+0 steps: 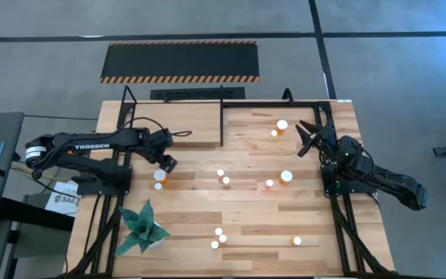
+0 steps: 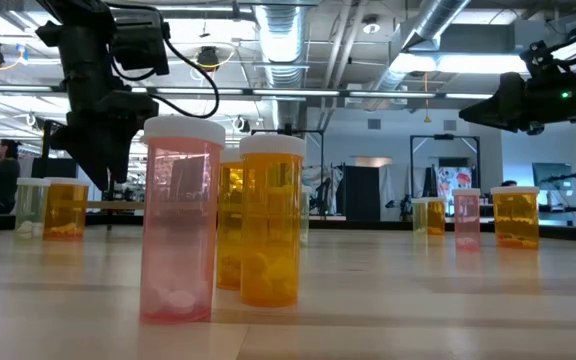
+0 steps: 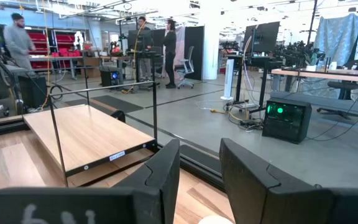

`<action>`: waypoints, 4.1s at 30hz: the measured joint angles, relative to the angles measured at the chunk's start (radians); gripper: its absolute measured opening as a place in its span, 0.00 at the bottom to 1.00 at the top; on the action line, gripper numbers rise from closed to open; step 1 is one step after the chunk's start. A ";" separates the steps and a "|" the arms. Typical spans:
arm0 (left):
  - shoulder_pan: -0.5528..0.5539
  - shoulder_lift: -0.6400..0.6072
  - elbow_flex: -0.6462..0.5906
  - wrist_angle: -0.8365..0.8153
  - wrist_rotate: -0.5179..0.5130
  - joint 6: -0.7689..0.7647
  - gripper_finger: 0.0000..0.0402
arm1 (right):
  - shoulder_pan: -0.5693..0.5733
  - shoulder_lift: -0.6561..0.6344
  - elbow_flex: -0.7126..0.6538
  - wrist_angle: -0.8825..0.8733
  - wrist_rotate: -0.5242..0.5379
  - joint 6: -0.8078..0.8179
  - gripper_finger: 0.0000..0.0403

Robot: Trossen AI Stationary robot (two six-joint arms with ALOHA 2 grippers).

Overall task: Pick and place medicine bottles onto shelf by color
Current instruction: Put the left big orange pill bottle on the shelf

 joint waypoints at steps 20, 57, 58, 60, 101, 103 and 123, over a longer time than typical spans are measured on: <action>-0.149 0.000 -0.002 -0.068 -0.002 -0.109 0.60 | 0.000 0.000 0.000 0.000 0.000 0.000 0.35; -0.150 0.000 -0.002 0.014 -0.096 0.076 0.70 | 0.000 0.000 0.000 0.000 0.000 0.000 0.34; -0.150 0.000 -0.002 0.016 -0.096 0.084 0.70 | 0.000 0.000 0.000 0.000 0.000 0.000 0.34; -0.150 0.000 -0.002 0.014 -0.096 0.080 0.70 | 0.000 0.000 0.000 0.000 0.000 0.000 0.34; -0.189 0.000 -0.084 -0.003 0.036 -0.218 0.68 | 0.000 0.000 0.000 0.000 0.000 0.000 0.34; -0.189 0.000 -0.087 0.006 0.034 -0.219 0.66 | 0.000 0.000 0.000 0.000 0.000 0.000 0.34; -0.189 -0.001 -0.086 0.002 0.045 -0.181 0.47 | 0.000 0.000 0.000 0.000 0.000 0.000 0.34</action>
